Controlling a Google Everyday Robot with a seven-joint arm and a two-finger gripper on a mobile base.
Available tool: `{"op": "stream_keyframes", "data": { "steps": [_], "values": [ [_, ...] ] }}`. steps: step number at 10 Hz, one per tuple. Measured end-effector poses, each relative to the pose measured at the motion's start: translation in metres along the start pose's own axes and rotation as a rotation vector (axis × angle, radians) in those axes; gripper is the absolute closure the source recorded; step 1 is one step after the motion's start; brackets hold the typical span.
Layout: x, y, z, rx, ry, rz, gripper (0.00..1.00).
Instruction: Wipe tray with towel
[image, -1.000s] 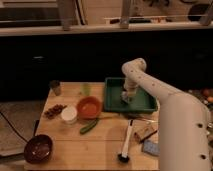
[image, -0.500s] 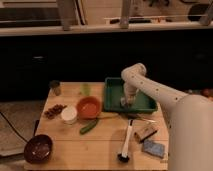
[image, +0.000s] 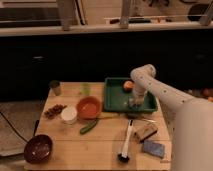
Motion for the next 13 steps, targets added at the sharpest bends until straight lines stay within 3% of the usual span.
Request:
{"op": "stream_keyframes", "data": {
  "steps": [2, 4, 7, 9, 11, 13],
  "values": [
    [0.006, -0.014, -0.002, 0.018, 0.019, 0.015, 0.99],
    [-0.009, -0.022, -0.003, 0.025, 0.020, 0.003, 0.99],
    [-0.059, -0.032, -0.003, 0.034, 0.009, -0.062, 0.99],
    [-0.081, -0.024, -0.004, 0.034, -0.007, -0.136, 0.99],
    [-0.082, -0.007, -0.003, 0.027, -0.018, -0.176, 0.99],
    [-0.068, 0.005, -0.002, 0.016, -0.019, -0.184, 0.99]
  ]
}}
